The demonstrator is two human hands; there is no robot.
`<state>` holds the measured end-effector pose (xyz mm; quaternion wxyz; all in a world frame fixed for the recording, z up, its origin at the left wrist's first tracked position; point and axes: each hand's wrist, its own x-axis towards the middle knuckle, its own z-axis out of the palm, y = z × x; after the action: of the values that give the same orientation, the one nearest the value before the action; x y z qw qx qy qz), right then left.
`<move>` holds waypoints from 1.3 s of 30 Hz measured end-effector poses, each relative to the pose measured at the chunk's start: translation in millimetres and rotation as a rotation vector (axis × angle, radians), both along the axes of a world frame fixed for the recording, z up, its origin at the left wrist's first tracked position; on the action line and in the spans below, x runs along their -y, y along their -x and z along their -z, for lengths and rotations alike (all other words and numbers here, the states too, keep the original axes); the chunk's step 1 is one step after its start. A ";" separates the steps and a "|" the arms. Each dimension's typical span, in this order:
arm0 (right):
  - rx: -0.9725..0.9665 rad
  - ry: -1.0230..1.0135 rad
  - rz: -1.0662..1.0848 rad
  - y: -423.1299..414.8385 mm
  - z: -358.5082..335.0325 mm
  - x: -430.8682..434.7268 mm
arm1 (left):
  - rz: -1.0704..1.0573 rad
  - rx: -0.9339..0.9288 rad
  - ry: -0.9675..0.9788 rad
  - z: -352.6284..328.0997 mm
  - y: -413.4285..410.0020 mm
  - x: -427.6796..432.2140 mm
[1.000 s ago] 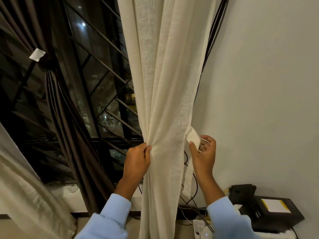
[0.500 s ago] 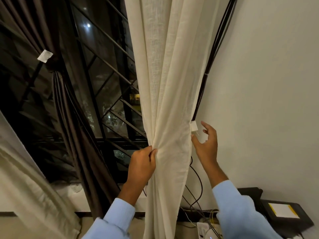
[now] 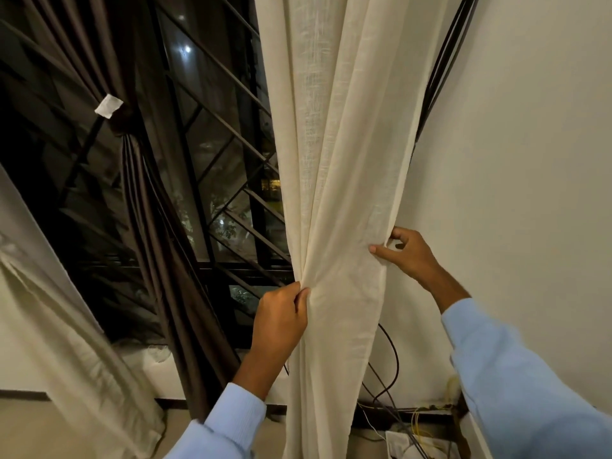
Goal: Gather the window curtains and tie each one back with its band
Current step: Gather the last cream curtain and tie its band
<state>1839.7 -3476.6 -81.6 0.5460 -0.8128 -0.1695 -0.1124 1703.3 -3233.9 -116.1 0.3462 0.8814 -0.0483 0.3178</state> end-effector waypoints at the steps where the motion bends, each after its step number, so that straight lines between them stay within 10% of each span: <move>1: 0.040 -0.045 0.029 8.6 4.2 -1.5 | -0.010 -0.001 -0.006 -0.7 -0.3 0.6; 12: 0.340 -0.709 0.367 108.0 51.4 -54.5 | -0.116 -0.092 -0.150 -10.5 -6.5 30.0; 39: -0.058 -0.574 -0.023 113.0 25.8 -80.2 | 0.218 -0.005 0.092 -6.0 -1.4 44.8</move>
<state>1726.6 -3396.4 -107.4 0.7594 -0.6260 -0.1242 -0.1264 1704.7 -3278.7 -110.1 0.4191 0.8547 -0.1283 0.2781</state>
